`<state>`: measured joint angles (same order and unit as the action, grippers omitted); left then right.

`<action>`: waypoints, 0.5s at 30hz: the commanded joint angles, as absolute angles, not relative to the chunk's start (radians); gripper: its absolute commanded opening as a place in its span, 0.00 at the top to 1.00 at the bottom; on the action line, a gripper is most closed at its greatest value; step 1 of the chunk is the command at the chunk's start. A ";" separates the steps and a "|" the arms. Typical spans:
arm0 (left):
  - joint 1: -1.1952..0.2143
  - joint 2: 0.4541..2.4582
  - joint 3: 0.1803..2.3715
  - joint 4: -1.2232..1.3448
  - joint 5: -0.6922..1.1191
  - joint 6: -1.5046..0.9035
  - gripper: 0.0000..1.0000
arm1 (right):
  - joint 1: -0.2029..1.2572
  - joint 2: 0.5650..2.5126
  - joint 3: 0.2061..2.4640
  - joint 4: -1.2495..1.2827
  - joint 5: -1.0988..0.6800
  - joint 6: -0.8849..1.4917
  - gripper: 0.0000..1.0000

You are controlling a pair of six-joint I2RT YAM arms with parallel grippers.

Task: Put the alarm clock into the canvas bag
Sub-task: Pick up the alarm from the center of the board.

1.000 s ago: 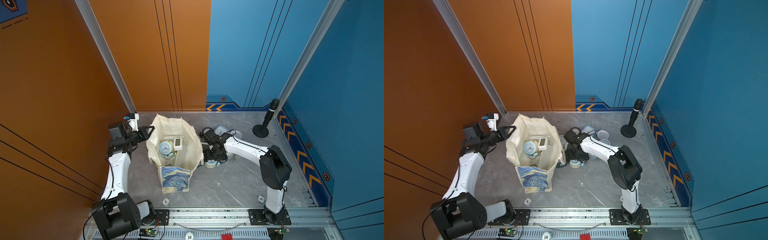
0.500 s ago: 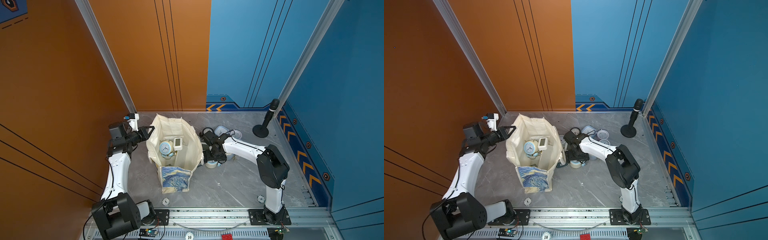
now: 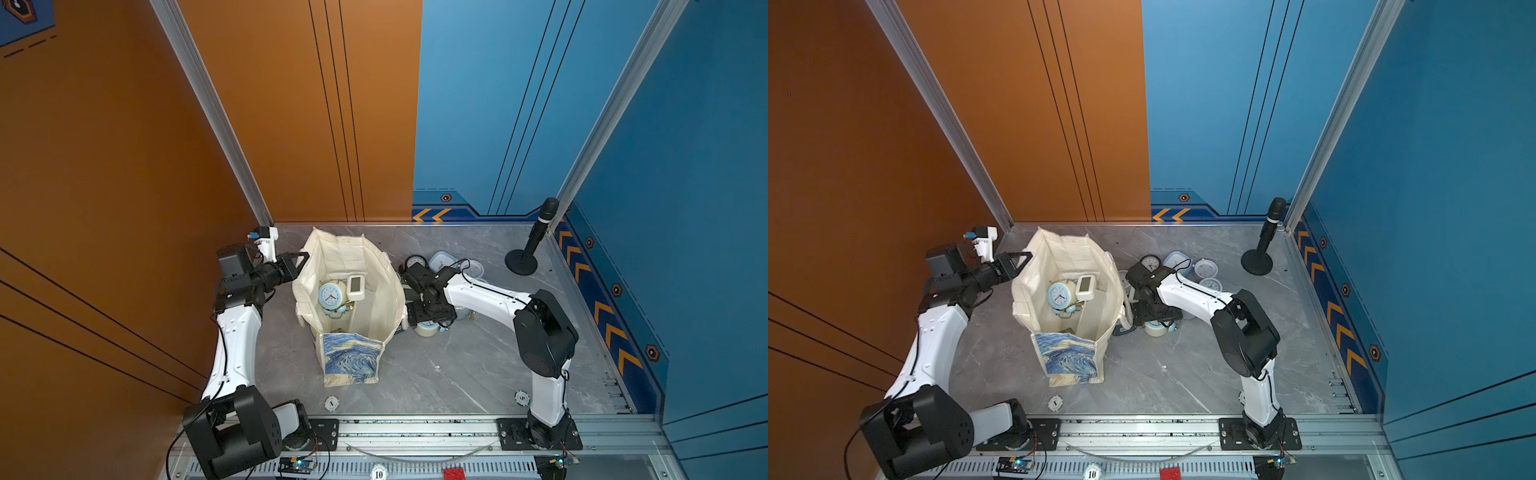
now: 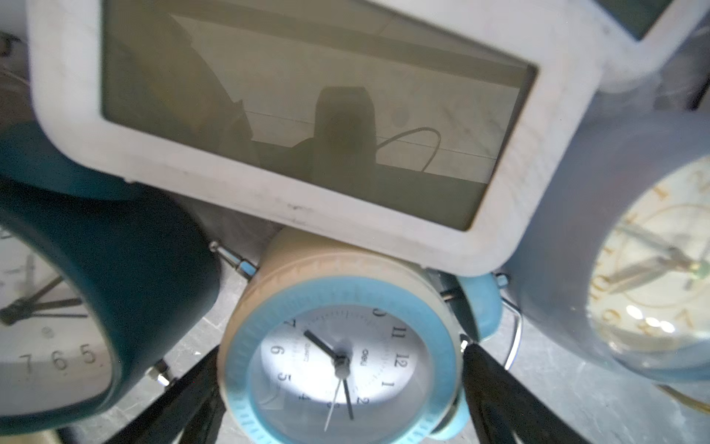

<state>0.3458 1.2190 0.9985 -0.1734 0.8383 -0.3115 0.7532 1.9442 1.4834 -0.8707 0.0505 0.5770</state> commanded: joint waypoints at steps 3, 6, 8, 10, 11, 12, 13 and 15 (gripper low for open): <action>0.342 1.213 0.985 -0.163 0.841 -0.302 1.00 | 0.764 1.957 1.525 -0.901 0.092 0.595 0.04; 0.342 1.212 0.985 -0.162 0.842 -0.303 1.00 | 0.763 1.962 1.523 -0.889 0.093 0.617 0.04; 0.342 1.213 0.985 -0.163 0.841 -0.302 1.00 | 0.764 1.967 1.525 -0.888 0.101 0.630 0.04; 0.342 1.212 0.986 -0.163 0.842 -0.302 1.00 | 0.763 1.972 1.526 -0.888 0.104 0.638 0.04; 0.342 1.213 0.987 -0.162 0.842 -0.302 1.00 | 0.764 1.974 1.525 -0.887 0.104 0.642 0.05; 0.342 1.214 0.987 -0.162 0.844 -0.302 1.00 | 0.763 1.974 1.526 -0.888 0.106 0.644 0.05; 0.342 1.212 0.988 -0.162 0.844 -0.303 1.00 | 0.763 1.976 1.525 -0.888 0.104 0.645 0.06; 0.342 1.213 0.988 -0.163 0.844 -0.302 1.00 | 0.764 1.973 1.523 -0.890 0.103 0.646 0.07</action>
<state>0.3458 1.2190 0.9985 -0.1730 0.8383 -0.3111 0.7597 1.9602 1.5024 -0.8722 0.0761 0.6224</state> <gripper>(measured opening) 0.105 0.937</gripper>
